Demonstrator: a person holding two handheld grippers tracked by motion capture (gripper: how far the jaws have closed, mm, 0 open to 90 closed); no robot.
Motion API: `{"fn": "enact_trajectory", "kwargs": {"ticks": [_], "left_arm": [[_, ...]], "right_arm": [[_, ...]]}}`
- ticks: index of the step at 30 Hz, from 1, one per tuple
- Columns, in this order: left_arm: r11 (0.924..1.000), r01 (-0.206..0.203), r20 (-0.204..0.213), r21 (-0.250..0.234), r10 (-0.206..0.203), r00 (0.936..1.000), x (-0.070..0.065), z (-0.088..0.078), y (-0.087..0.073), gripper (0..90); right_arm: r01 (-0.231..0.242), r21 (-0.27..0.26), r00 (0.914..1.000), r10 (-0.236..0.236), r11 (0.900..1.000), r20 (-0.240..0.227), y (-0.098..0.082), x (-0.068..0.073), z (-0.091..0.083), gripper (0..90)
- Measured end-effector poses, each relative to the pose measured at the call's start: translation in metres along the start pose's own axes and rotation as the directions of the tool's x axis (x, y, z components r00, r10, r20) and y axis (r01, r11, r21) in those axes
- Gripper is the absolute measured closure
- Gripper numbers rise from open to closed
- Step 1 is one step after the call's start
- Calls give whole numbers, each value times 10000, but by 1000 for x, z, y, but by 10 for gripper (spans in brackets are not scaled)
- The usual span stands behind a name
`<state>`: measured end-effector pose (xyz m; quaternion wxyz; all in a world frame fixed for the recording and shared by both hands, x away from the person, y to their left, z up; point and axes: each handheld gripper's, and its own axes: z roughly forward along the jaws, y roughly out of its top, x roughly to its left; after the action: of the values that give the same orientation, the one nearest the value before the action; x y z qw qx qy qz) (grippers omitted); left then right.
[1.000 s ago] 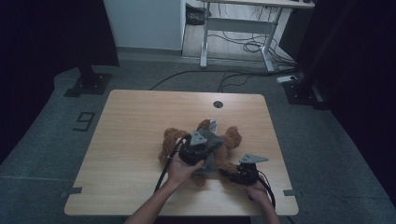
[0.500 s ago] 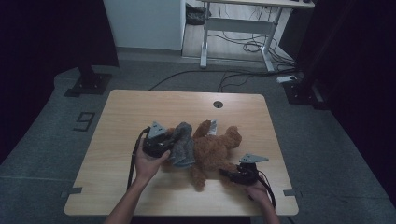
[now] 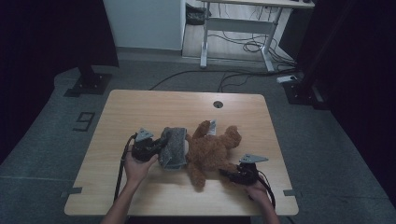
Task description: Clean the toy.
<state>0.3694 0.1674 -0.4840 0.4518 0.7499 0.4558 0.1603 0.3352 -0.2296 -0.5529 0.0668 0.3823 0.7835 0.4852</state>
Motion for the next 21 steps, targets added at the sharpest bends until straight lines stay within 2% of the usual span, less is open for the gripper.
{"fn": "enact_trajectory", "kwargs": {"ticks": [5, 8, 10, 14, 18, 21], "left_arm": [[9986, 362, -232, 386, -353, 9991, 14, 1, -11, 789], [9970, 382, -378, 667, -357, 9986, 17, 5, -17, 790], [9939, 317, -539, 1059, -261, 9982, 18, 11, -22, 790], [9888, 292, -565, 1467, -211, 9982, 21, 17, -28, 789], [9873, 359, -577, 1550, -272, 9980, 25, 16, -28, 790], [9932, 376, -384, 1100, -336, 9987, 25, 5, -21, 790]], "right_arm": [[-27, 5, 10000, 27, 10000, -20, 0, 0, 0, 579], [-46, 4, 10000, 46, 10000, -36, 0, 0, 0, 579], [-42, 5, 10000, 42, 10000, -30, 0, 0, 0, 579], [-58, 4, 10000, 58, 10000, -23, 0, 0, 0, 579], [-81, 5, 10000, 81, 10000, -24, 0, -1, 0, 579], [-80, 5, 10000, 80, 10000, -25, 0, -1, 0, 579]]}}
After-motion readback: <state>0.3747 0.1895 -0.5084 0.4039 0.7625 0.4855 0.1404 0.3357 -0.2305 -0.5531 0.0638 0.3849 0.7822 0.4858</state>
